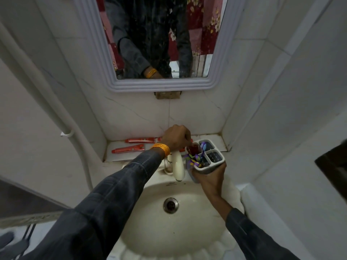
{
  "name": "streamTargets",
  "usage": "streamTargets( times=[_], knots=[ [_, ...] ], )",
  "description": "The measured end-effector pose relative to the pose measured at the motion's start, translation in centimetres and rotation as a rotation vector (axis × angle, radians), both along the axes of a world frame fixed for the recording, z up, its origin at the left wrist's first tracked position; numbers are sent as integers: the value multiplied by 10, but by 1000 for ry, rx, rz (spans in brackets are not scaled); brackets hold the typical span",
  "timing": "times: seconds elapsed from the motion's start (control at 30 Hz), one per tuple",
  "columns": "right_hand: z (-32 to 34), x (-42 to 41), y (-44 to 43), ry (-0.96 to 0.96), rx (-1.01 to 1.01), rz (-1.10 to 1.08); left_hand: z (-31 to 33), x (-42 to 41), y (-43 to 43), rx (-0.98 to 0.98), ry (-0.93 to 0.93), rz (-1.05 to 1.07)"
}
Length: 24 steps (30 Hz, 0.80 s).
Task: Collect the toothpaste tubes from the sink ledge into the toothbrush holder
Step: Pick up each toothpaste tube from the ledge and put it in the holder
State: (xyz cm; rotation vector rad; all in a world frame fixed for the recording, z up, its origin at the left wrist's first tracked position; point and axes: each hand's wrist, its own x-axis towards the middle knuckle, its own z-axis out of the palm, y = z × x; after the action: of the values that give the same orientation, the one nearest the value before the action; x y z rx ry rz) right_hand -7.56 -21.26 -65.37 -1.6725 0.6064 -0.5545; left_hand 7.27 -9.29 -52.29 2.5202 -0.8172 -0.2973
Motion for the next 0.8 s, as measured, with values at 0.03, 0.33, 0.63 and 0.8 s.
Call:
streamTargets(
  times=[0.03, 0.33, 0.63, 0.8],
  knots=[
    [0, 0, 0, 1, -7, -1, -1, 1, 0, 2, -10, 2],
    [-2, 0, 2, -13, 3, 38, -37, 30, 86, 140, -51, 251],
    [1, 0, 4, -28, 13, 35, -93, 50, 150, 314, 54, 388],
    [1, -1, 4, -4, 1, 24, -102, 52, 147, 340, -22, 331]
  ],
)
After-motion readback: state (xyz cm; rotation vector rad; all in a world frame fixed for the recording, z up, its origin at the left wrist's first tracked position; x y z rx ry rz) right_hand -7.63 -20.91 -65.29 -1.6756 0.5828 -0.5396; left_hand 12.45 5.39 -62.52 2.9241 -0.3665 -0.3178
